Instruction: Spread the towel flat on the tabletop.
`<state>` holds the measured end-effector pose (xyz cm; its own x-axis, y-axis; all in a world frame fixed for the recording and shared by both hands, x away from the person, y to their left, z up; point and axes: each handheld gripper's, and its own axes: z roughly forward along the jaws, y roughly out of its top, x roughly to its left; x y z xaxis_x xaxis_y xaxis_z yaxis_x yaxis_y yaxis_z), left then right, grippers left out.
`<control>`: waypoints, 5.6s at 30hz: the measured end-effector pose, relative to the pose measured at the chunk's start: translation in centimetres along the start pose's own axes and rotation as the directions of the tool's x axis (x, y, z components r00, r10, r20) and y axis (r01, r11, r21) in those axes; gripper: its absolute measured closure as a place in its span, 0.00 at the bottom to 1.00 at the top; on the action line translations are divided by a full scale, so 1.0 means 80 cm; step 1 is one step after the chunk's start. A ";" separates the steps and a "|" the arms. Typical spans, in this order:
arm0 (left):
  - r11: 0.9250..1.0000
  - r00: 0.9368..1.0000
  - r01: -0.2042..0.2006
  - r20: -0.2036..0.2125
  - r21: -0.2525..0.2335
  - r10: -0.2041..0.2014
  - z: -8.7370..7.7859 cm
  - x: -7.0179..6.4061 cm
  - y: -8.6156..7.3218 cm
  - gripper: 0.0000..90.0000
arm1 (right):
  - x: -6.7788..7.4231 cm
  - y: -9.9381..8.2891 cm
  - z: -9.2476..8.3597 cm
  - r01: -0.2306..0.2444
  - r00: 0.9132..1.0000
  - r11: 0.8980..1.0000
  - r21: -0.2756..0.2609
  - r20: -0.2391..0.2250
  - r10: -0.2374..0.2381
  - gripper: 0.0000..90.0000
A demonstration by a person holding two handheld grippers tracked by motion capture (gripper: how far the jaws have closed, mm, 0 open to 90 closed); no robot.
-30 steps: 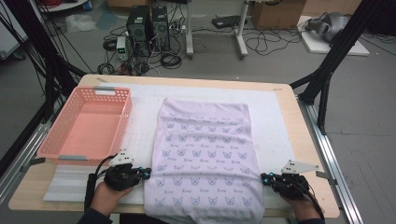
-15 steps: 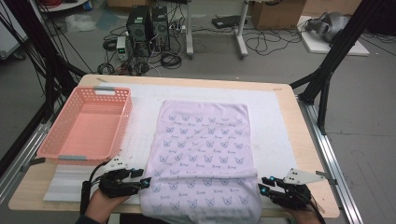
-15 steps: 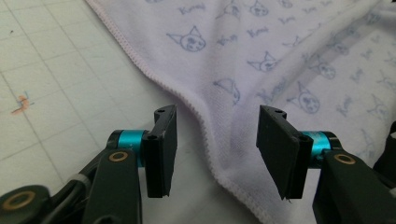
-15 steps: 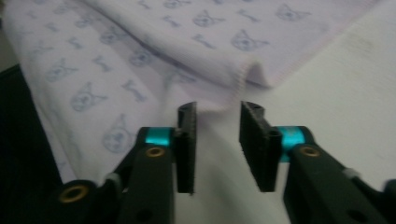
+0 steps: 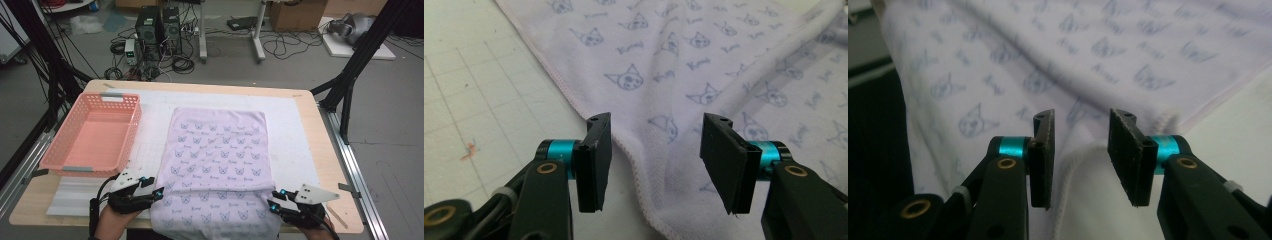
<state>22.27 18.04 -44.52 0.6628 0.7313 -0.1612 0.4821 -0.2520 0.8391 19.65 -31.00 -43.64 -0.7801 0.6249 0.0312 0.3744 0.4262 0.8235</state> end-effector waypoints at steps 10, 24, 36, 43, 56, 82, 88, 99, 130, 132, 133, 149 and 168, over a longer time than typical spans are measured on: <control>0.993 0.998 -0.067 -0.011 0.097 0.068 0.004 -0.001 -0.003 0.96 | 0.005 -0.006 0.010 0.025 1.000 0.992 0.120 -0.015 -0.023 0.98; 0.999 0.991 0.024 0.134 0.027 -0.028 -0.024 0.005 0.004 0.73 | 0.002 -0.025 -0.058 -0.023 0.985 0.997 0.079 -0.170 0.036 0.88; 0.995 0.995 0.096 -0.012 -0.018 -0.096 0.039 0.039 0.038 0.52 | -0.047 0.019 0.016 -0.133 0.977 0.991 -0.025 0.165 0.136 0.61; 0.996 0.988 0.059 -0.145 0.070 -0.048 0.076 0.044 0.046 0.69 | -0.071 0.024 0.063 -0.119 0.969 0.990 0.072 0.225 0.100 0.89; 0.992 0.975 0.114 -0.196 0.049 -0.102 0.101 0.057 0.067 0.85 | -0.084 0.029 0.059 -0.112 0.927 0.994 0.020 0.363 0.097 0.83; 0.989 0.953 0.148 -0.269 0.017 -0.138 0.150 0.082 0.101 0.95 | -0.155 0.077 0.135 -0.152 0.884 0.987 0.055 0.455 0.111 0.98; 0.994 0.981 0.111 -0.162 -0.007 -0.110 0.117 0.064 0.094 0.58 | -0.143 0.075 0.102 -0.176 0.899 0.982 -0.061 0.396 0.186 0.67; 0.995 0.995 0.086 -0.055 0.041 -0.083 0.072 0.033 0.042 0.50 | -0.074 0.024 0.035 -0.096 0.973 0.995 0.000 0.210 0.094 0.60; 1.000 0.999 0.029 -0.031 0.010 -0.028 -0.009 0.014 0.018 0.98 | -0.012 -0.001 0.008 -0.059 0.996 0.998 0.016 0.069 0.057 0.98; 0.999 0.998 0.039 -0.042 0.012 -0.038 -0.011 0.018 0.014 0.97 | -0.011 0.007 0.016 -0.038 0.997 0.999 0.019 0.067 0.037 0.98; 0.999 0.998 0.049 -0.039 0.016 -0.048 -0.010 0.019 0.011 0.97 | -0.013 0.010 0.019 -0.037 0.997 0.999 0.016 0.066 0.035 0.98; 0.991 0.994 0.046 0.091 0.128 -0.058 -0.019 0.002 -0.011 0.97 | -0.013 -0.028 -0.014 -0.070 0.997 0.993 0.092 0.035 0.067 0.99; 0.996 0.998 0.058 -0.029 0.065 -0.056 0.025 0.015 0.006 0.59 | -0.026 -0.009 0.012 -0.125 0.982 0.991 0.044 0.149 0.118 0.75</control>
<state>24.46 17.51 -45.32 0.6179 0.7621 -0.1931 0.5561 -0.2501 0.7926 21.54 -31.97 -44.83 -0.6472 0.7611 0.0431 0.4909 0.3728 0.7874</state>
